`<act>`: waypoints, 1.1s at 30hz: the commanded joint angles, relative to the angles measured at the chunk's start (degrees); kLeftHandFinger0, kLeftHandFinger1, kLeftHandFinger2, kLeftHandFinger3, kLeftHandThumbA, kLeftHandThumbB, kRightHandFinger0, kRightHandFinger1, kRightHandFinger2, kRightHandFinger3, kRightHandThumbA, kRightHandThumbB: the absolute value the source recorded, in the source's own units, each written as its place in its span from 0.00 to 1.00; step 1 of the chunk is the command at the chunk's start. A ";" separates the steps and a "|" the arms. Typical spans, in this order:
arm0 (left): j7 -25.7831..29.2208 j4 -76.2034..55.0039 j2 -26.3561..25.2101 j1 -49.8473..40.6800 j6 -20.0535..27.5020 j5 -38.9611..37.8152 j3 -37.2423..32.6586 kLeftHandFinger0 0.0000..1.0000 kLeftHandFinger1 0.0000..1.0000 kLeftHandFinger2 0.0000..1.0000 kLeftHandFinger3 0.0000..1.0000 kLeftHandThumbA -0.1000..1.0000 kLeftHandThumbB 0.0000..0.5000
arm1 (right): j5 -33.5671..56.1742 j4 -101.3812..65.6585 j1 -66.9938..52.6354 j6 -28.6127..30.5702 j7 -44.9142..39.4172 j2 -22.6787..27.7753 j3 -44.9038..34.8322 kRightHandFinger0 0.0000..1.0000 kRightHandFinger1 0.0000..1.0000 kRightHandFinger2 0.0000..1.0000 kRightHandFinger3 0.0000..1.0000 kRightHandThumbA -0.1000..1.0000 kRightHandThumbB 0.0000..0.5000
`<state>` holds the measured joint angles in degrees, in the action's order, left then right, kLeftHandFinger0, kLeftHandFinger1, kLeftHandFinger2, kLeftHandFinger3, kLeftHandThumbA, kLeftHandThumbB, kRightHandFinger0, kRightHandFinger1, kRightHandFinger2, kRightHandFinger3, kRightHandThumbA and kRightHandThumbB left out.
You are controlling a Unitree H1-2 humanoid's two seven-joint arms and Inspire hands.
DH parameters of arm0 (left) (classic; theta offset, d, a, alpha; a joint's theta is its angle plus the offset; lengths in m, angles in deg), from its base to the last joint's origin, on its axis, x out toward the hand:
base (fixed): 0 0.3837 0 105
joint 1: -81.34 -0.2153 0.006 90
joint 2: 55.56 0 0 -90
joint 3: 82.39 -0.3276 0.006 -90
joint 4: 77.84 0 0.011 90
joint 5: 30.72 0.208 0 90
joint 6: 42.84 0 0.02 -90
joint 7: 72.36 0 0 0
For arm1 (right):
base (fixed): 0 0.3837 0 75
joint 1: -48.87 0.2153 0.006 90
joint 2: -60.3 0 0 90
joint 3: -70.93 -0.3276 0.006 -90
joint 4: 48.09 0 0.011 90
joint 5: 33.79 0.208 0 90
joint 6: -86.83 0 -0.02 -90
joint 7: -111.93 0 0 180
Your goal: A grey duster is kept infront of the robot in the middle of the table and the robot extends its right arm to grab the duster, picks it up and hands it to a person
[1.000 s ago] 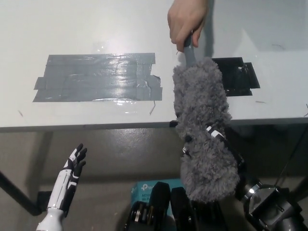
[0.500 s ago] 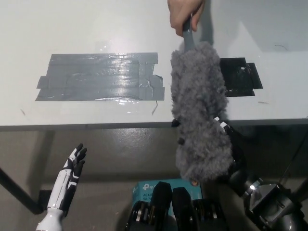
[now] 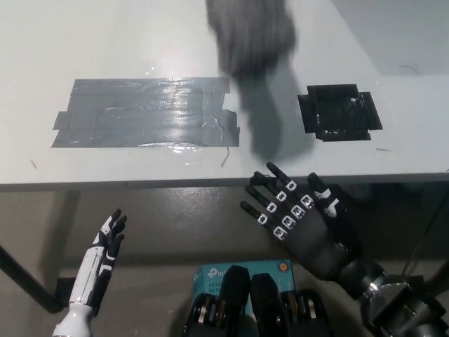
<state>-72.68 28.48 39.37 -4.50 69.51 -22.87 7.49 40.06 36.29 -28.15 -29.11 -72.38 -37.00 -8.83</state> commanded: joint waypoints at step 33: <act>0.54 -1.23 -0.66 -1.50 3.07 0.64 0.01 0.97 1.00 1.00 1.00 1.00 0.62 | -77.60 10.24 -7.25 40.34 19.47 10.41 0.52 1.00 1.00 1.00 1.00 0.96 0.87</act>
<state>-72.67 28.77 39.38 -5.57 69.30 -22.87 7.50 0.26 45.18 -35.41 -15.65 -63.41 -30.74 -8.83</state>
